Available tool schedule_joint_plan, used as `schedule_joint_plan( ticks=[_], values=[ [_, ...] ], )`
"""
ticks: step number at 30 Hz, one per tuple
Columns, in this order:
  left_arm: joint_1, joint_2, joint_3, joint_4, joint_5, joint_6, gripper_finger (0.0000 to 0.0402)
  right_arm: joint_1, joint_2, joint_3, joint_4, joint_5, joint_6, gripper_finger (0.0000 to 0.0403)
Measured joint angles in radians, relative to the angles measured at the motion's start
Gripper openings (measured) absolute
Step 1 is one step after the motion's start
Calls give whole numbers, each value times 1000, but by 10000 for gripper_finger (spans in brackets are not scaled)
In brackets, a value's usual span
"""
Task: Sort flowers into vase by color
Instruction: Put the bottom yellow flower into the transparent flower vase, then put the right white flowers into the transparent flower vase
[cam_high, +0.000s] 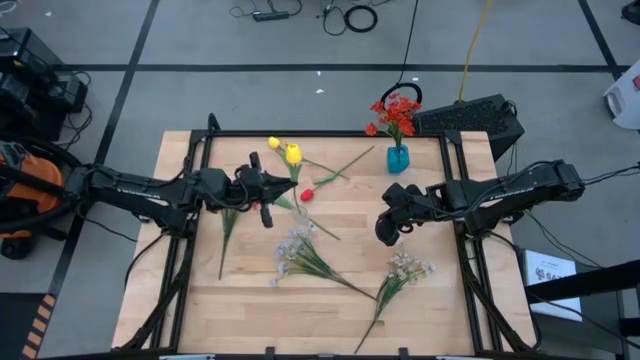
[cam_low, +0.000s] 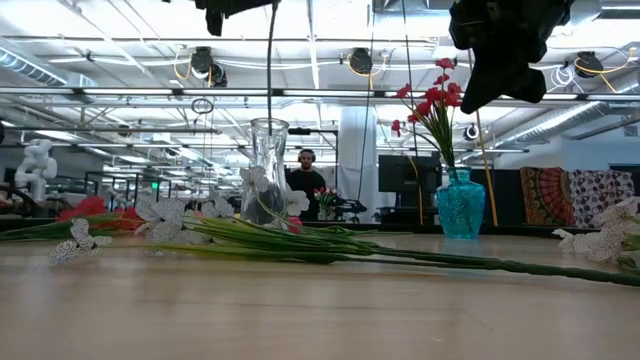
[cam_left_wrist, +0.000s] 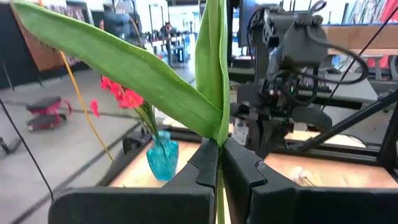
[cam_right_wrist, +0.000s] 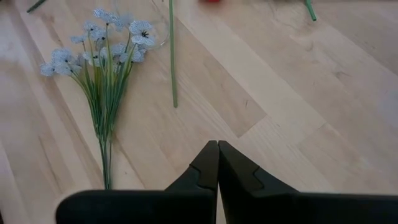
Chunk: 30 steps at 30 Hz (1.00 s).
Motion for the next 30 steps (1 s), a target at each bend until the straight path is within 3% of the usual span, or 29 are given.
schedule_joint_plan(
  ticks=[14,23,30],
  values=[
    [0,1,-1,-96,0,-56,18,0,0,0,56,0,3,0],
    [0,1,-1,-144,0,-56,101,0,0,0,75,-2,19,0],
    [0,1,0,-164,0,-55,115,0,0,0,75,-4,41,0]
  ],
)
